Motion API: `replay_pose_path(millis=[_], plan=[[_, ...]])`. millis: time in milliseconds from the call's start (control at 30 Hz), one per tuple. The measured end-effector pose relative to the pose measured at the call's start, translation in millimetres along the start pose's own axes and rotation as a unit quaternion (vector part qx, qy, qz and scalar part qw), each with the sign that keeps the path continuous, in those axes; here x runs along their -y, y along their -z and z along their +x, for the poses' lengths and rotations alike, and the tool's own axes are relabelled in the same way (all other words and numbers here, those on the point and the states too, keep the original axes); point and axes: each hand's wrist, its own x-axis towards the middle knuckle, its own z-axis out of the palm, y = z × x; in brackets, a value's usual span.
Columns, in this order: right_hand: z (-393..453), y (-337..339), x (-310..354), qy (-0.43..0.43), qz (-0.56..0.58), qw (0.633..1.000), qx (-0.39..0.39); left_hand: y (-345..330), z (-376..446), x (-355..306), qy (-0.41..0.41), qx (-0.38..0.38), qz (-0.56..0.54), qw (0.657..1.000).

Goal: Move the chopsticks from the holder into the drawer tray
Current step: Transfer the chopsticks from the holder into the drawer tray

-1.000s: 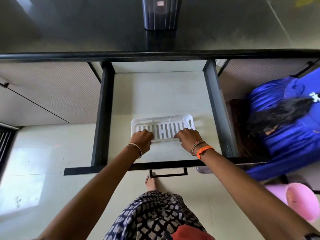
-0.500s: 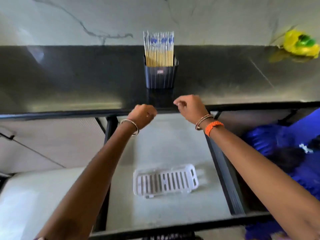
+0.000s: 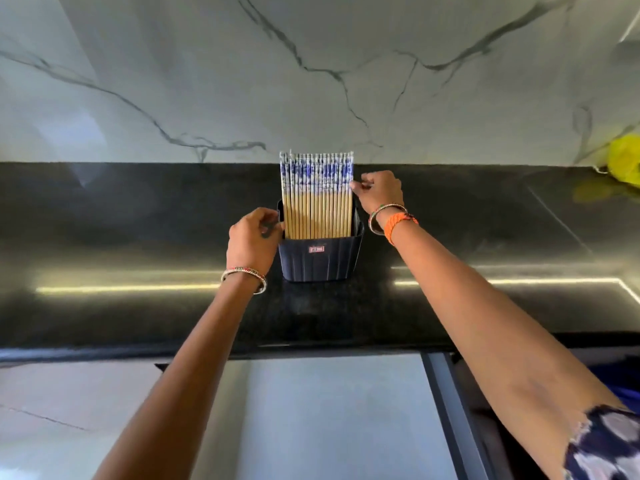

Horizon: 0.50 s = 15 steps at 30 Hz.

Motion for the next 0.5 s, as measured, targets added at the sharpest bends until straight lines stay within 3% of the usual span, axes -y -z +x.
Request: replay_pose_path(millis=[367, 500], plan=[[34.3, -17.4, -11.5, -0.039, 0.084, 0.994, 0.064, -22.8, 9.3, 8.2, 0.010, -0.033, -0.035, 0.999], [27.4, 6.8, 3.7, -0.052, 0.136, 0.989, 0.000, -13.8, 2.2, 0.8, -0.006, -0.034, -0.005, 0.999]])
